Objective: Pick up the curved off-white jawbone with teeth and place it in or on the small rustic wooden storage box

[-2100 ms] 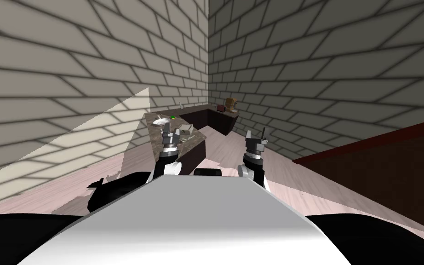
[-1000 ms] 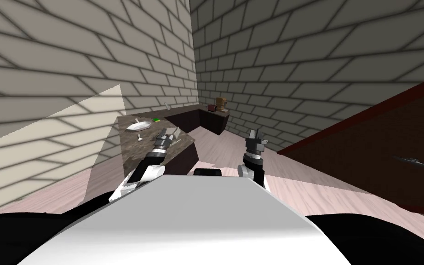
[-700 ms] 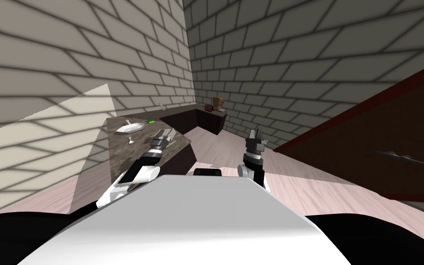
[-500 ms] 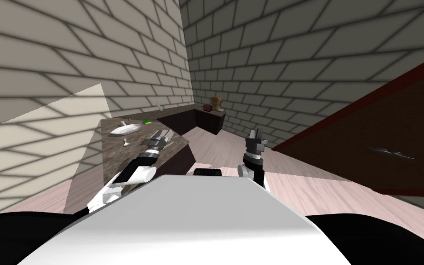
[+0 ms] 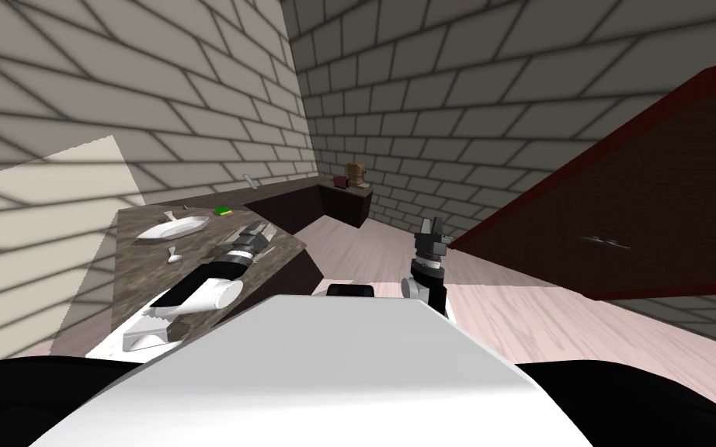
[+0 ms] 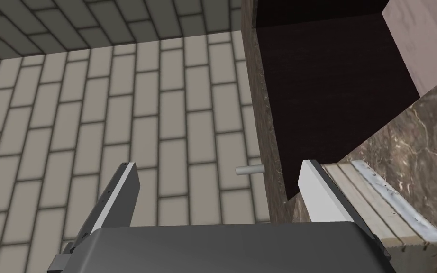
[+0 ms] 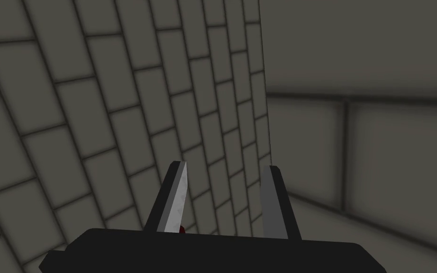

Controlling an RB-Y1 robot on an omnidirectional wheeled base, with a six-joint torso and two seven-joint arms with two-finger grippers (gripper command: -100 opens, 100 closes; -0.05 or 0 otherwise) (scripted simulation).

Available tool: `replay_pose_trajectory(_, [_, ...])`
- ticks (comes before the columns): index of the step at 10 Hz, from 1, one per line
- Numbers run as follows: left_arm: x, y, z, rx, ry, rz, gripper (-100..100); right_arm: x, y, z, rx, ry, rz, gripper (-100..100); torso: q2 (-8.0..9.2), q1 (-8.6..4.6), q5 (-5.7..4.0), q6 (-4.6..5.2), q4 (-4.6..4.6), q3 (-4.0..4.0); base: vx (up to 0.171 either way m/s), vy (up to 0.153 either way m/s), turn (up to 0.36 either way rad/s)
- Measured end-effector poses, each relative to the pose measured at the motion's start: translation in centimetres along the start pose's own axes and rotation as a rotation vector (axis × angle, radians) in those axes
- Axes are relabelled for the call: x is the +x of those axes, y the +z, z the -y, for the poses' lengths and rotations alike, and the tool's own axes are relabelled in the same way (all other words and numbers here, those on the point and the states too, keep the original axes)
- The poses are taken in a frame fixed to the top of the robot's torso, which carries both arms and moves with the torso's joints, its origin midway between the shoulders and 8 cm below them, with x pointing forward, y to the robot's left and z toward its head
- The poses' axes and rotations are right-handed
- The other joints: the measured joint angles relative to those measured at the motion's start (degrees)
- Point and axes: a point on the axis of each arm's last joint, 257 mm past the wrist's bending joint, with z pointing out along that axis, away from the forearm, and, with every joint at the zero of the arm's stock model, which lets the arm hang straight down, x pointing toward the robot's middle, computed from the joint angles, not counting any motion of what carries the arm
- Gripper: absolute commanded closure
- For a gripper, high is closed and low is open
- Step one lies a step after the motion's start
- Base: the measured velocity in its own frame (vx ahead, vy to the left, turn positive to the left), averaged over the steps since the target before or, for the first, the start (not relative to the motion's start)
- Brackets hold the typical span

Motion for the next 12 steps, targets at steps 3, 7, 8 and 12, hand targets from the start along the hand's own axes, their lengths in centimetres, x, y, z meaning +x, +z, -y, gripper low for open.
replay_pose_trajectory(3, [-2.3,-0.1,-0.9,-0.068,-0.025,0.02,-100,0.0,0.0,0.0,0.0,0.0,0.0,0,0.13,0.12,0.03,-0.03,0.02,0.07,0.059,-0.066,-0.112])
replay_pose_trajectory(7, [-5.3,0.0,-1.6,-0.156,-0.063,0.049,-100,0.0,0.0,0.0,0.0,0.0,0.0,0,0.13,0.18,0.05,-0.03,0.02,0.07,0.061,-0.045,-0.084])
replay_pose_trajectory(8, [-6.3,-0.1,-1.8,-0.184,-0.076,0.059,-100,0.0,0.0,0.0,0.0,0.0,0.0,0,0.12,0.15,0.04,-0.02,0.02,0.07,0.048,-0.041,-0.076])
replay_pose_trajectory(12, [-9.0,-0.4,-2.7,-0.279,-0.135,0.093,-100,0.0,0.0,0.0,0.0,0.0,0.0,0,0.15,0.22,0.06,-0.03,0.03,0.08,0.052,-0.03,-0.084])
